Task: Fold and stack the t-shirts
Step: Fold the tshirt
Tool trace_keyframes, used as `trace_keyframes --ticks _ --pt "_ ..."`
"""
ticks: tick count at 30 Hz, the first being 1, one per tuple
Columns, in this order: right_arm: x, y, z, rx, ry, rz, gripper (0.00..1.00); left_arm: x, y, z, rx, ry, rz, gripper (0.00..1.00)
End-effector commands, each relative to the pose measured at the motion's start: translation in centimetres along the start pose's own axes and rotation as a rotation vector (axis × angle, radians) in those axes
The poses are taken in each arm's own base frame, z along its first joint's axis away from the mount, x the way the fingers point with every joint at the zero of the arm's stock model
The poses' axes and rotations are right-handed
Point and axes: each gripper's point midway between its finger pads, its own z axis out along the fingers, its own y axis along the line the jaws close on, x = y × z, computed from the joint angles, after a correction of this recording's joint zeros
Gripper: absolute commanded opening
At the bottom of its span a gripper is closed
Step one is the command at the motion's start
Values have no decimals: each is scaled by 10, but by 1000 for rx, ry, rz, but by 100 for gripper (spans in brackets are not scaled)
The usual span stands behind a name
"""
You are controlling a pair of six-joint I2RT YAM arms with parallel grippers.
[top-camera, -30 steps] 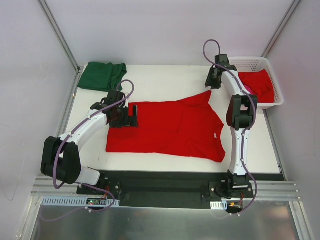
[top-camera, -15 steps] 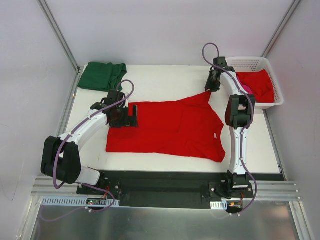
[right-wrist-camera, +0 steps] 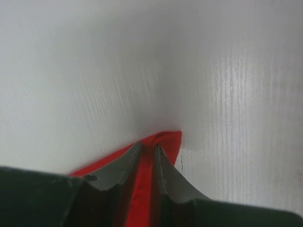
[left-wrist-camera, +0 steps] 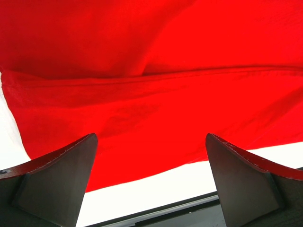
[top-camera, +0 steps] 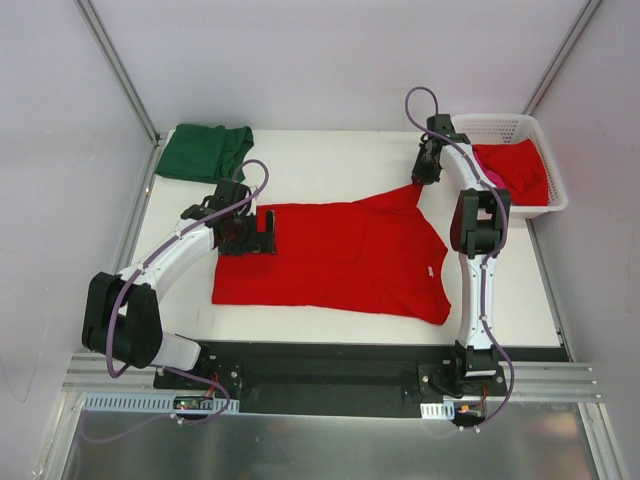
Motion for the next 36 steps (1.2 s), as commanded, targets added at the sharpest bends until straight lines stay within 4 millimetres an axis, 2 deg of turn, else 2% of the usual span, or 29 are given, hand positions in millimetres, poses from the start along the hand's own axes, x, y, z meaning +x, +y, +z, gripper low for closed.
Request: trace_keyframes --ticks 1,4,9,12,13,15,16,18,19,25,31,33,36 --pt "-8 0 -13 11 -20 -7 18 -12 -7 -4 11 -30 30 99" --pt "-6 -1 -14 9 -12 -7 2 -14 -8 -5 11 -35 29 99" --pt "-5 -3 -18 14 -22 -13 1 -29 -8 -8 -4 -67 43 99" --pt "-5 -3 -23 10 -34 -26 1 -50 -6 -12 -20 -106 59 99" --pt "-5 -3 -24 9 -38 -28 1 -64 -8 -18 -18 -139 64 99" --pt "-6 -1 -26 1 -38 -31 1 -76 1 -13 -37 -141 60 99" --pt "-6 -1 -27 -4 -38 -28 1 -89 0 -17 -25 -161 57 99" --pt "-4 -1 -28 -8 -34 -28 1 -97 8 -11 -28 -154 38 99" --pt "-5 1 -28 -13 -38 -29 1 -106 18 -14 -35 -168 12 99" --pt "-5 3 -32 -28 -42 -25 1 -117 61 3 -71 -134 -64 99" --pt "-6 4 -35 -32 -49 -26 1 -137 82 18 -114 -127 -34 99" --pt "-6 9 -37 -66 -43 -25 1 -150 82 19 -110 -147 -13 99" --pt "-4 11 -37 -75 -39 -22 1 -162 84 31 -102 -157 12 99"
